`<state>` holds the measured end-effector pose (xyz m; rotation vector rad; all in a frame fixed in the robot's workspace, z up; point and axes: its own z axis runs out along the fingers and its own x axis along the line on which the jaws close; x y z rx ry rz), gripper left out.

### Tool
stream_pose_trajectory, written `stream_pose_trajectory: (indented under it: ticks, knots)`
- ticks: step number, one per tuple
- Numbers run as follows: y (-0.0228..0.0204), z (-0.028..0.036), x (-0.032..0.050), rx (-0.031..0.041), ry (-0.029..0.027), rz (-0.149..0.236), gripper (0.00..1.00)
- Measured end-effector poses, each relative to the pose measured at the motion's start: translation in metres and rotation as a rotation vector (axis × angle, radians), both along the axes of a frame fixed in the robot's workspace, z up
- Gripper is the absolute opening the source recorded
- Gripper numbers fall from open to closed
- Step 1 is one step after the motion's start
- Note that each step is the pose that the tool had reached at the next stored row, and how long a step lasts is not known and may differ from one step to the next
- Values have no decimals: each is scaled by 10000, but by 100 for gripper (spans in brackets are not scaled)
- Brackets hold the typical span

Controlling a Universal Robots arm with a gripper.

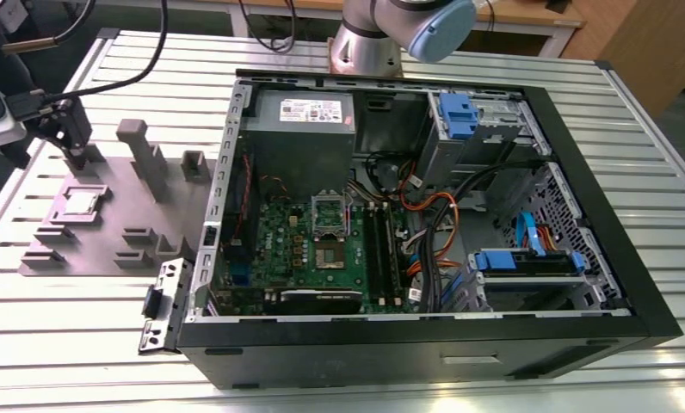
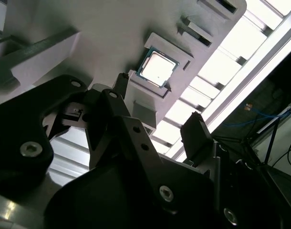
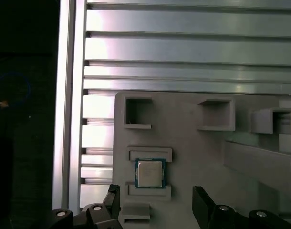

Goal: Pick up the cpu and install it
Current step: 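Pick up the cpu and move it towards the insertion slot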

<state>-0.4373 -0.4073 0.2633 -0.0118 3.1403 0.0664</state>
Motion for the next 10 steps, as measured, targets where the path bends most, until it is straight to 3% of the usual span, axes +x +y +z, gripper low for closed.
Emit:
stream_pose_trajectory:
  ticks: [10]
  knots:
    - [-35,-182,0,-1,0,-2,71]
